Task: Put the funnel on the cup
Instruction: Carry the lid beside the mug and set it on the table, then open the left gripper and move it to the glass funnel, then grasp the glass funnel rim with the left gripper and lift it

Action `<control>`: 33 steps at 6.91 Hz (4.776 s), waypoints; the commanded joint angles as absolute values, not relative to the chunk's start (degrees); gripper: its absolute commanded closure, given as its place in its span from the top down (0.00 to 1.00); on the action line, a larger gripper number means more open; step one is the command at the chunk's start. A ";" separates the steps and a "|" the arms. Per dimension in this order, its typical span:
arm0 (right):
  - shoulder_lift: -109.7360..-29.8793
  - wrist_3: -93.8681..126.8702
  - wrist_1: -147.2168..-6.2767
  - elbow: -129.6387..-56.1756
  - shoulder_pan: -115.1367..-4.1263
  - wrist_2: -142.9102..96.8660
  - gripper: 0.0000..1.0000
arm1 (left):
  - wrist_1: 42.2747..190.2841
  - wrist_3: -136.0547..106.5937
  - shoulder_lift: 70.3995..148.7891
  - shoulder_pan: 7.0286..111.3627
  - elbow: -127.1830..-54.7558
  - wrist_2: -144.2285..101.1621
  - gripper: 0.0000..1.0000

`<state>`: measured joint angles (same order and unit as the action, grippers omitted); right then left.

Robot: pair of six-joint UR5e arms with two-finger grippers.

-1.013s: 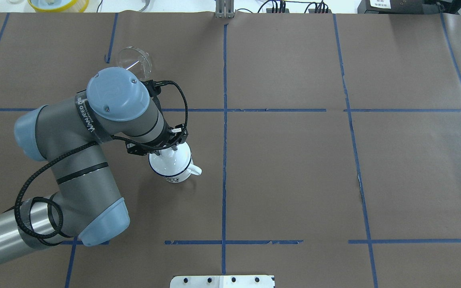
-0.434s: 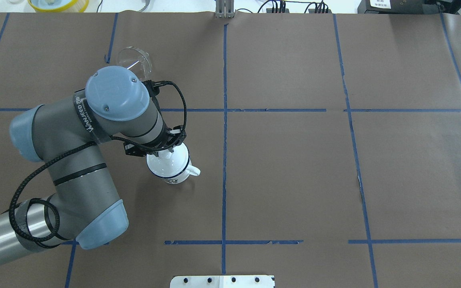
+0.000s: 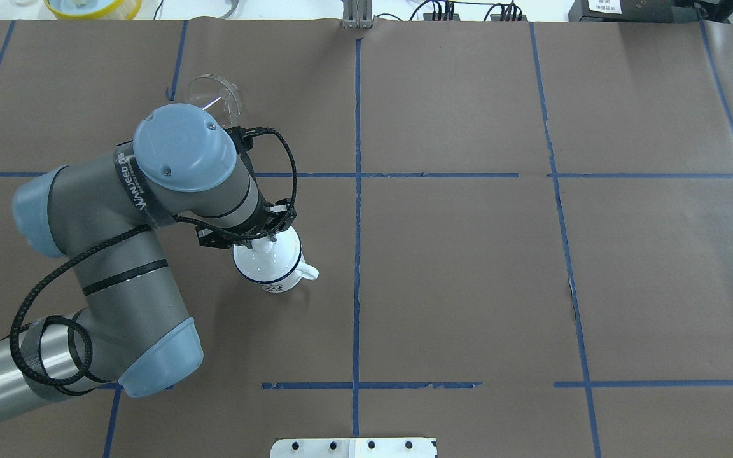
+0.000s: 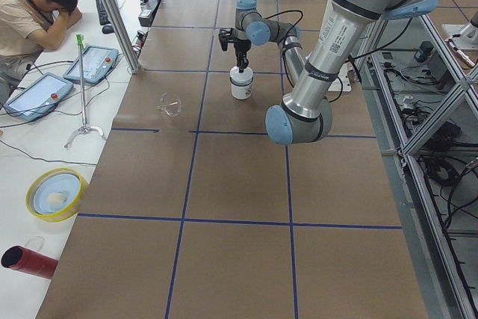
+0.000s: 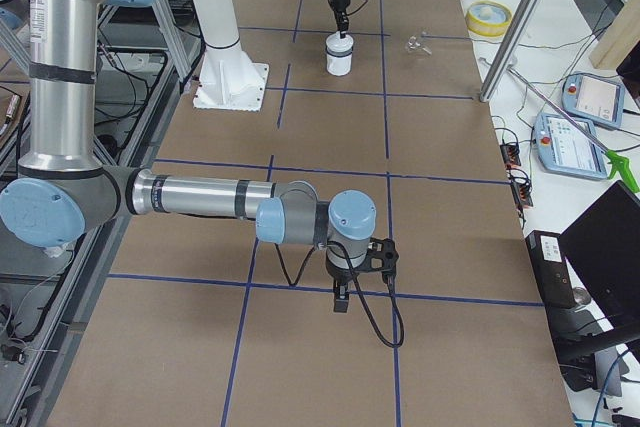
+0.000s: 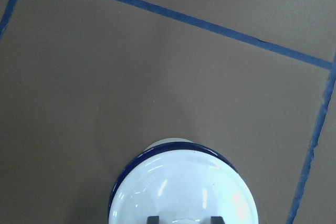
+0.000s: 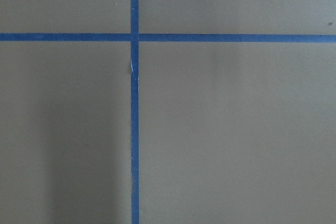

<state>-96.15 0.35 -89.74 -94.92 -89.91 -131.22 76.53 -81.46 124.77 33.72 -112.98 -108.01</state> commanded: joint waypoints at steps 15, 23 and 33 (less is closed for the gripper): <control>-96.15 0.35 -89.74 -94.92 -89.91 -131.22 1.00 | 106.96 -70.93 97.73 32.43 -110.74 -108.46 0.74; -96.15 0.35 -89.74 -94.92 -89.91 -131.22 1.00 | 127.19 -119.59 112.65 46.58 -100.11 -99.05 1.00; -96.15 0.35 -89.74 -94.92 -89.91 -131.22 1.00 | 154.33 -131.84 126.30 46.58 -61.79 -85.34 0.60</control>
<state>-96.15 0.35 -89.74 -94.92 -89.91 -131.22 154.06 -131.83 125.99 46.52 -62.09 -85.38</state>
